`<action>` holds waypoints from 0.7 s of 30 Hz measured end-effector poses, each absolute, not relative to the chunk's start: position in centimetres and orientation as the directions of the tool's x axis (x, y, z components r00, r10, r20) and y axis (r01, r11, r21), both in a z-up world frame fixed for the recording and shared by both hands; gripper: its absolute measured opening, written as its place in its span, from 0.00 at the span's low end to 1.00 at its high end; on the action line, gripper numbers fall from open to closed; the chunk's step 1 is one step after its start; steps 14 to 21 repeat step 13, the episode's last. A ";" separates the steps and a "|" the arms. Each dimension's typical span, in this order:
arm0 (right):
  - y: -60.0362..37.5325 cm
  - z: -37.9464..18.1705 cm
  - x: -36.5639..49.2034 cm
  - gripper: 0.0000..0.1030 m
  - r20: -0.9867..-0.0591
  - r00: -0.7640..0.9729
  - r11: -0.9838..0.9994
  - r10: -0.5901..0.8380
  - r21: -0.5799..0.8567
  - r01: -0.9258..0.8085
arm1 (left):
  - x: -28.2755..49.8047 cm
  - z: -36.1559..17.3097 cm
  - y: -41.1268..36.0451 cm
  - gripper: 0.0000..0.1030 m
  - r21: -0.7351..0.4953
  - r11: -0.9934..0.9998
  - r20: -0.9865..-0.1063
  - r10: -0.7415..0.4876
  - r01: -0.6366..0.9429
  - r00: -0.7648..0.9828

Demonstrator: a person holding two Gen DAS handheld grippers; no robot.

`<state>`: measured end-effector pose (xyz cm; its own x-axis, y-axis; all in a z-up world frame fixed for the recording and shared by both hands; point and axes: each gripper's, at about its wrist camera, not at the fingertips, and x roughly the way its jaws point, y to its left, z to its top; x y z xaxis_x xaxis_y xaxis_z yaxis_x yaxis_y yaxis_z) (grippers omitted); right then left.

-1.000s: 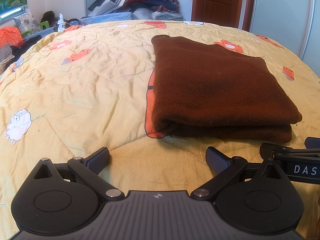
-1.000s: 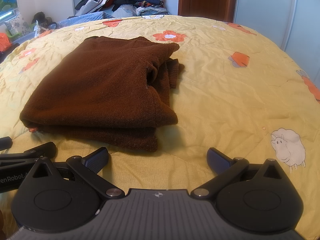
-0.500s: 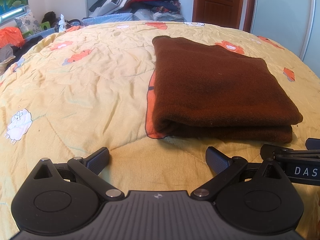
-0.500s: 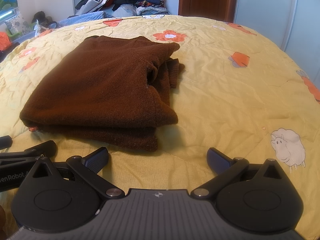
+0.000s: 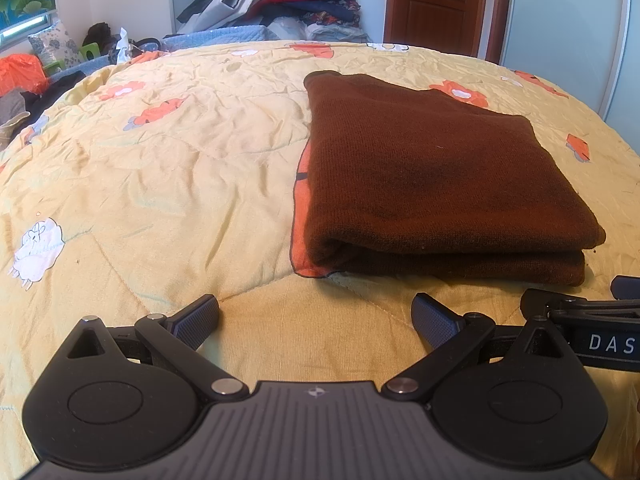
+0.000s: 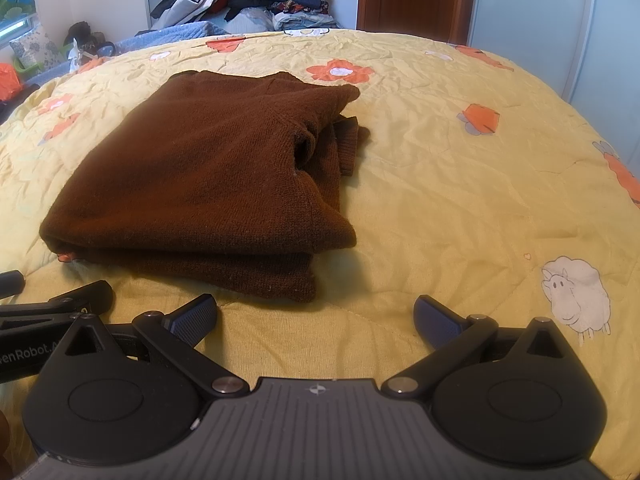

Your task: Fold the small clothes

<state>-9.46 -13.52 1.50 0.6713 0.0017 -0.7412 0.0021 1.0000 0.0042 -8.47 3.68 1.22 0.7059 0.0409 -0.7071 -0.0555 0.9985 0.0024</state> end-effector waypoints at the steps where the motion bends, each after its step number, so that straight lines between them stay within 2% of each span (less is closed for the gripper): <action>1: -13.5 1.5 -9.4 1.00 -0.741 0.671 1.000 0.002 0.004 0.002 | -8.5 1.2 3.7 1.00 0.003 0.999 -0.705 0.041 -0.054 0.708; 21: -13.7 1.5 -9.3 1.00 -0.747 0.664 1.000 0.007 0.001 -0.009 | -9.7 2.1 3.8 1.00 0.034 0.999 -0.670 0.028 -0.007 0.742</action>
